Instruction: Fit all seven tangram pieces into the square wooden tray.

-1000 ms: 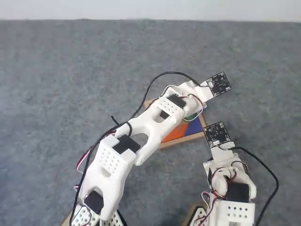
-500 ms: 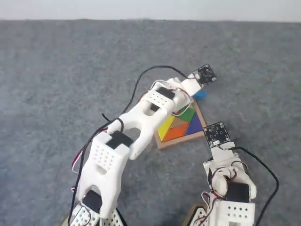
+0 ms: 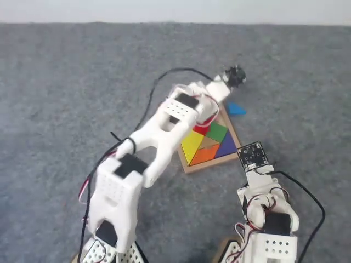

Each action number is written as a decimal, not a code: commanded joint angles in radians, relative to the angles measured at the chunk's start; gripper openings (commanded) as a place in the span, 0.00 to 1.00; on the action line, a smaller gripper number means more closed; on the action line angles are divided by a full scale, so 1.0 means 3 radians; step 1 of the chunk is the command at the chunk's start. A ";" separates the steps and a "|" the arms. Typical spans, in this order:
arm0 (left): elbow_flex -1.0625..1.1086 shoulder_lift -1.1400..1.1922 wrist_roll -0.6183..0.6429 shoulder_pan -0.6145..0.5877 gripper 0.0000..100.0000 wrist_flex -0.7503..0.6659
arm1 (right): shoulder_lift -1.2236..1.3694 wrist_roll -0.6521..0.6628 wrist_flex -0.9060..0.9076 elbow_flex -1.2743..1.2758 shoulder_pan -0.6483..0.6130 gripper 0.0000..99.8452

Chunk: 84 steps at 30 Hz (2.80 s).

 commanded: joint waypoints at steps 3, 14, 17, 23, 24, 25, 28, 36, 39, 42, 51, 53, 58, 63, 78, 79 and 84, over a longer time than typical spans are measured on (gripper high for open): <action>-0.0105 -0.0736 0.1079 -0.0338 0.02 0.0568 | -0.0049 0.0026 0.0008 0.0056 -0.0008 0.01; -0.0074 -0.1197 0.1749 -0.1033 0.01 0.1626 | -0.0049 0.0026 0.0008 0.0056 -0.0008 0.01; 0.0038 -0.1468 0.2046 -0.1488 0.01 0.2066 | -0.0049 0.0026 0.0008 0.0056 -0.0008 0.01; 0.1348 -0.2148 0.1560 -0.1903 0.01 0.1652 | -0.0049 0.0026 0.0008 0.0056 -0.0003 0.01; 0.1598 -0.2317 0.1514 -0.1964 0.01 0.1534 | -0.0049 0.0026 0.0008 0.0056 -0.0003 0.01; 0.1828 -0.2496 0.1453 -0.2025 0.01 0.1442 | -0.0049 0.0026 0.0008 0.0056 -0.0003 0.01; 0.2458 -0.3043 0.1217 -0.2266 0.01 0.1274 | -0.0049 0.0026 0.0008 0.0056 -0.0008 0.01; 0.4104 -0.3959 0.0977 -0.2388 0.01 -0.0046 | -0.0049 0.0005 0.0008 0.0056 -0.0422 0.01; 0.4242 -0.4015 0.0977 -0.2388 0.01 -0.0302 | -0.0049 0.0005 0.0008 0.0056 -0.0729 0.01; 0.4319 -0.3938 0.0977 -0.2388 0.02 -0.0542 | -0.0049 0.0005 0.0003 0.0056 -0.1102 0.01; 0.4345 -0.3503 0.0962 -0.2378 0.02 -0.1028 | -0.0043 0.0087 0.0003 0.0051 -0.1619 0.01; 0.4335 -0.3488 0.0859 -0.2368 0.02 -0.1023 | -0.0043 0.0419 0.0018 0.0051 -0.1399 0.01; 0.4340 -0.3488 0.0803 -0.2358 0.02 -0.1023 | -0.0054 0.1944 -0.0028 0.0046 -0.0371 0.01; 0.4340 -0.3488 0.0798 -0.2358 0.02 -0.1023 | -0.0059 0.2082 -0.0136 -0.0031 0.0033 0.01; 0.4350 -0.3488 0.0793 -0.2296 0.02 -0.1023 | 0.0442 0.0962 -0.0269 -0.1345 0.0355 0.01; 0.4350 -0.3488 0.0793 -0.2296 0.02 -0.1023 | 0.0693 0.0921 -0.0299 -0.1478 0.0355 0.01; 0.4350 -0.3488 0.0793 -0.2296 0.02 -0.1023 | 0.2473 0.0655 -0.0504 -0.2450 0.0340 0.01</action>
